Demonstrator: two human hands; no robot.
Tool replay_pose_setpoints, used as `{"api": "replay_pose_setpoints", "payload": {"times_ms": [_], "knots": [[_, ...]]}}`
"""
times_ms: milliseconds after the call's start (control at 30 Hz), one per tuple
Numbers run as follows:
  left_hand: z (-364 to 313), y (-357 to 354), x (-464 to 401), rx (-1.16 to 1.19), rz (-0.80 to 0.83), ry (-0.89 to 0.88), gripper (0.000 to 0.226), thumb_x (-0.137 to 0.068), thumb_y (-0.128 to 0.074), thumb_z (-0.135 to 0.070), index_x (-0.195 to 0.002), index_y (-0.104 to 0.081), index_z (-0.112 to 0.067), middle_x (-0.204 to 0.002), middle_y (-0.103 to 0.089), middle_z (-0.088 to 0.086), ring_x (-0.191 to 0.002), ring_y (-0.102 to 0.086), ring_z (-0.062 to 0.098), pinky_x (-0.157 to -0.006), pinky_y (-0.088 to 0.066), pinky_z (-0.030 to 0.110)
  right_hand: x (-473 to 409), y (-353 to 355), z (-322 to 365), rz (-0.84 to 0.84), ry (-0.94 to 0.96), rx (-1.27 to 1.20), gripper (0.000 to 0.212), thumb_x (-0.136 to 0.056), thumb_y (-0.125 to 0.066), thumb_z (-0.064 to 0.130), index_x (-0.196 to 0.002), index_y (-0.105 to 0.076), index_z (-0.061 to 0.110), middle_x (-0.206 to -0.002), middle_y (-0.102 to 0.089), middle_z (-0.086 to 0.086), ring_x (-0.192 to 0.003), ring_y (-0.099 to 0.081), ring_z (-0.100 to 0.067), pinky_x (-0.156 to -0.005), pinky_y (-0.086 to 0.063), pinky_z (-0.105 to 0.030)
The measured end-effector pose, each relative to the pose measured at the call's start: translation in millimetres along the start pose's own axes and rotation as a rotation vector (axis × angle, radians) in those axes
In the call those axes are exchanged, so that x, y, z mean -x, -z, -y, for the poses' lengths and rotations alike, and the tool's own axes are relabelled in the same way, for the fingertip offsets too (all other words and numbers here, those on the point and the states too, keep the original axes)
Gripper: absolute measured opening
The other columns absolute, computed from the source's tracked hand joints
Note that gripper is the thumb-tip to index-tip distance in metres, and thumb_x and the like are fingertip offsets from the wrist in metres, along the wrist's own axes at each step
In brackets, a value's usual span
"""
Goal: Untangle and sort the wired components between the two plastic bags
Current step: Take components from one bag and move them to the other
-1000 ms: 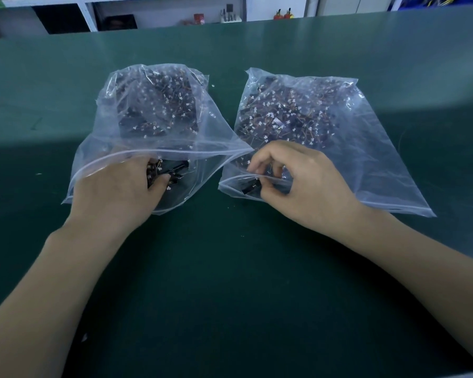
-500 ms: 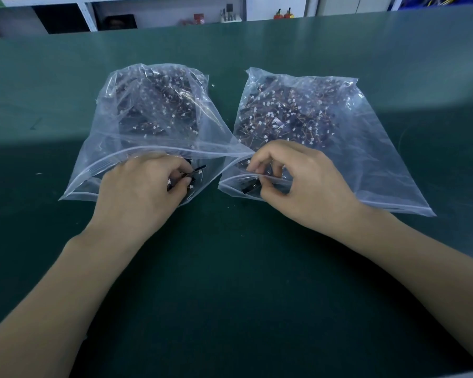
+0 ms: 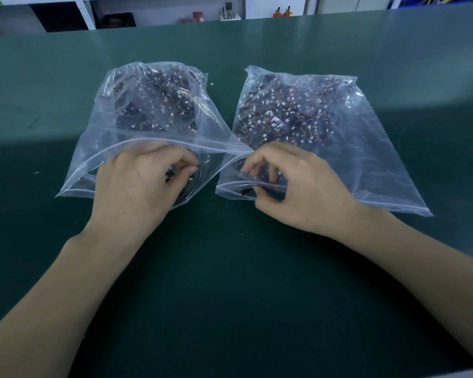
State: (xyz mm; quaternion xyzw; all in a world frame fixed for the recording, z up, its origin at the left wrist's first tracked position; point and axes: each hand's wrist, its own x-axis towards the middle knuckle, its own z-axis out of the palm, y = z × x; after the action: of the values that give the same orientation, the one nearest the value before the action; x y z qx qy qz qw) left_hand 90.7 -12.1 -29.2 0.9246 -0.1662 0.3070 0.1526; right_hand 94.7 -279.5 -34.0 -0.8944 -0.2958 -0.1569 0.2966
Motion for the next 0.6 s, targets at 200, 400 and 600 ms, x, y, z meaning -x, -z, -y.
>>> {"api": "replay_pose_setpoints", "payload": {"times_ms": [200,400,600], "knots": [[-2.0,-2.8,-1.6,0.086,-0.111,-0.130,0.008,-0.099,-0.079,-0.024,-0.102,-0.082,-0.018,-0.098,-0.077,-0.006,-0.090,-0.070,0.022,-0.077,-0.058,0.045,0.6,1.3,0.8,-0.019,-0.005,-0.014,0.029,-0.083,-0.076,0.019,-0.111,-0.069,0.026,-0.099,-0.065,0.016,-0.081,-0.060,-0.010,-0.076,-0.055,-0.034],[-25.6,-7.3,1.9,0.432,-0.162,-0.098,0.018,-0.099,-0.078,-0.020,-0.117,-0.078,-0.018,-0.099,-0.074,-0.003,-0.088,-0.071,0.009,-0.084,-0.059,0.027,0.2,-1.9,-0.5,-0.050,0.027,-0.061,0.026,-0.097,-0.073,0.037,-0.117,-0.073,0.020,-0.101,-0.067,0.011,-0.081,-0.061,-0.010,-0.077,-0.056,-0.036],[-41.5,-18.3,7.4,0.742,-0.052,0.078,0.011,-0.098,-0.078,-0.018,-0.108,-0.080,-0.021,-0.101,-0.077,-0.012,-0.092,-0.076,0.015,-0.084,-0.058,0.026,-1.1,-4.5,-1.9,-0.098,-0.006,-0.231,0.016,-0.099,-0.075,0.029,-0.106,-0.078,0.015,-0.098,-0.073,0.007,-0.083,-0.066,-0.014,-0.078,-0.056,-0.035]]}}
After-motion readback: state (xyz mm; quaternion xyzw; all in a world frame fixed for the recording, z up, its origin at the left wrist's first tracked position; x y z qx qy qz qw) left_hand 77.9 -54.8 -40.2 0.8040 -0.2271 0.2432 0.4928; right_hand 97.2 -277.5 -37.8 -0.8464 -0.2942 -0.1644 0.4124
